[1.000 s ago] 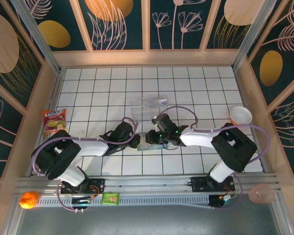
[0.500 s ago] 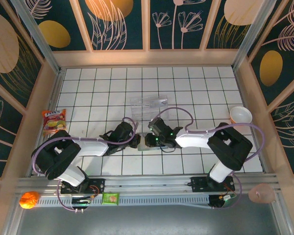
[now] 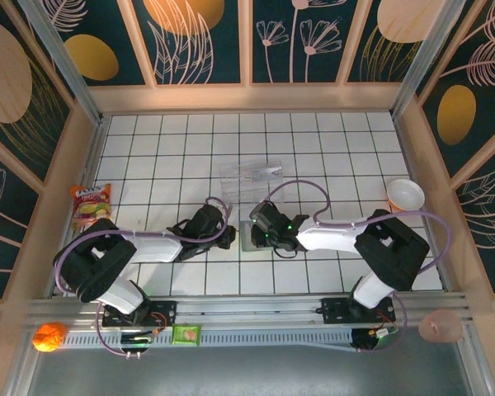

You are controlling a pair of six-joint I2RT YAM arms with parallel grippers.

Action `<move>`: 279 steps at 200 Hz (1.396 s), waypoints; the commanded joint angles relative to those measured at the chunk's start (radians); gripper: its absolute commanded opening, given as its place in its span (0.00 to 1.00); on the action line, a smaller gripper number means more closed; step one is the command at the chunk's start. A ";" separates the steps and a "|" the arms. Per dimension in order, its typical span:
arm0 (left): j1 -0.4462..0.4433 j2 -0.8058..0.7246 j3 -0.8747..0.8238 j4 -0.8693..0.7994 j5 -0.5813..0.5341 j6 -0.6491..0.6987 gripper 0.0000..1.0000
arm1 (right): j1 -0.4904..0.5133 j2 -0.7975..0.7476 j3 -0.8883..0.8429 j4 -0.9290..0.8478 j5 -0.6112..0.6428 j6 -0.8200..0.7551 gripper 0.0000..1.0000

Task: Take the credit cards out of the card holder

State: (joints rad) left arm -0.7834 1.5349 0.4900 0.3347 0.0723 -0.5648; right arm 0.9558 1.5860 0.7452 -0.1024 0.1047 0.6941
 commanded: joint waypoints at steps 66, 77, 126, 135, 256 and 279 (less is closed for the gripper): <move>-0.042 -0.043 0.032 0.044 0.113 -0.006 0.15 | 0.003 -0.127 -0.033 -0.006 0.063 0.014 0.32; -0.052 -0.009 0.046 0.051 0.111 -0.007 0.15 | -0.006 -0.148 -0.041 0.008 0.038 0.003 0.31; -0.071 0.073 0.089 -0.001 0.045 -0.004 0.00 | -0.057 -0.167 -0.070 0.040 -0.083 -0.021 0.31; -0.071 0.068 0.080 -0.016 0.029 0.001 0.00 | -0.057 -0.163 -0.072 0.045 -0.112 -0.021 0.31; -0.070 0.070 0.011 -0.067 -0.010 0.029 0.00 | -0.090 -0.079 -0.092 0.131 -0.208 0.000 0.31; -0.065 0.073 0.015 -0.072 -0.011 0.039 0.00 | -0.090 -0.080 -0.102 0.153 -0.224 0.004 0.31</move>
State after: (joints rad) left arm -0.8539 1.5829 0.5217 0.3405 0.0906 -0.5526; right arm 0.8715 1.4971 0.6621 0.0124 -0.0940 0.6880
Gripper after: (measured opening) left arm 0.043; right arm 0.306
